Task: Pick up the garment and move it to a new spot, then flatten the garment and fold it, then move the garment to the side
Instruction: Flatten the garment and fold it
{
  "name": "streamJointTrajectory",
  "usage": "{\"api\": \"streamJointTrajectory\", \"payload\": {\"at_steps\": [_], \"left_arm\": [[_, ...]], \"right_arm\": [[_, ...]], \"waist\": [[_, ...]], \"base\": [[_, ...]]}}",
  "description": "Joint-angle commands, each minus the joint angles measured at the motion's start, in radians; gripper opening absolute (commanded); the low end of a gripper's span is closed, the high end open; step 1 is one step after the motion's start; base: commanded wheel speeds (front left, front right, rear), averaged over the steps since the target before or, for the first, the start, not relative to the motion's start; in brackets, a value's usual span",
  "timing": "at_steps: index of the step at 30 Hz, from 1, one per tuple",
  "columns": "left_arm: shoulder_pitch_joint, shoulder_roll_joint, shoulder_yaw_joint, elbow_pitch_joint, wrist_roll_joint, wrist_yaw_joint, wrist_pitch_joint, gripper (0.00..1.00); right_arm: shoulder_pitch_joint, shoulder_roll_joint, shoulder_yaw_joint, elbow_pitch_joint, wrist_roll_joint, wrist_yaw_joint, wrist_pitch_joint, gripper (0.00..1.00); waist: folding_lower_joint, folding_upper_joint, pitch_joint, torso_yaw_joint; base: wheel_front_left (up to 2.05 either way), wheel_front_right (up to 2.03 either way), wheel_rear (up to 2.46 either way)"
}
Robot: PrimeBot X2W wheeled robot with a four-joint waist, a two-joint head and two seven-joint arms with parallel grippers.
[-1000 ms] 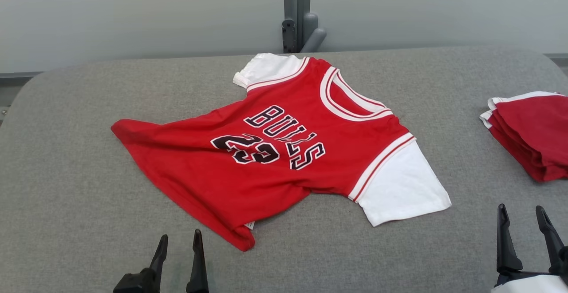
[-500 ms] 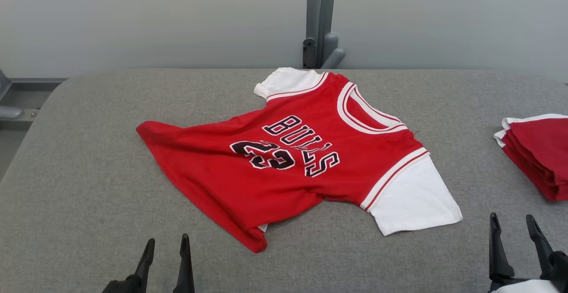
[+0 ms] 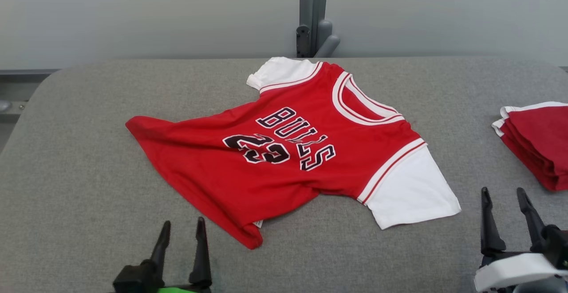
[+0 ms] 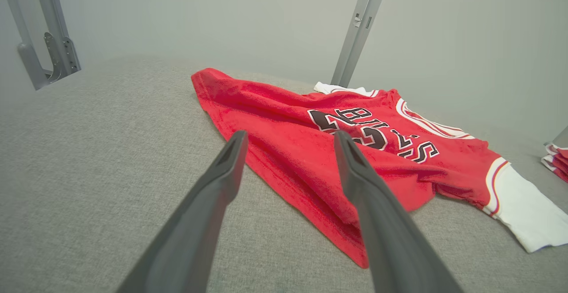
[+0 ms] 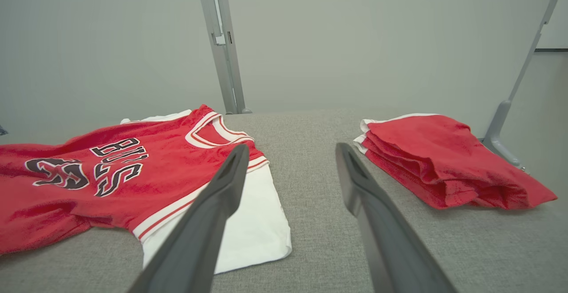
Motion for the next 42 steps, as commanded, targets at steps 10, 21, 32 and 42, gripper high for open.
{"api": "streamJointTrajectory", "payload": {"at_steps": [10, 21, 32, 42], "left_arm": [[-0.13, 0.002, -0.173, 0.125, -0.077, 0.067, 0.179, 1.0], [-0.204, 0.002, -0.272, 0.207, -0.153, 0.115, 0.234, 1.0], [-0.244, 0.002, -0.335, 0.23, -0.229, 0.121, 0.208, 1.0], [-0.272, 0.003, -0.348, 0.26, -0.231, 0.167, 0.207, 1.0]], "right_arm": [[-0.243, -0.162, 0.15, 0.239, -0.022, -0.001, 0.303, 1.0], [-0.353, -0.214, 0.285, 0.419, 0.033, -0.001, 0.369, 1.0], [-0.389, -0.231, 0.349, 0.494, 0.084, -0.001, 0.34, 1.0], [-0.408, -0.235, 0.368, 0.519, 0.092, -0.001, 0.321, 1.0]], "waist": [[0.0, 0.0, 0.112, -0.016], [0.0, 0.0, 0.151, 0.007], [0.0, 0.0, 0.158, 0.006], [0.0, 0.0, 0.167, -0.013]], "base": [[0.0, 0.0, 0.0], [0.0, 0.0, 0.0], [0.0, 0.0, 0.0], [0.0, 0.0, 0.0]]}}
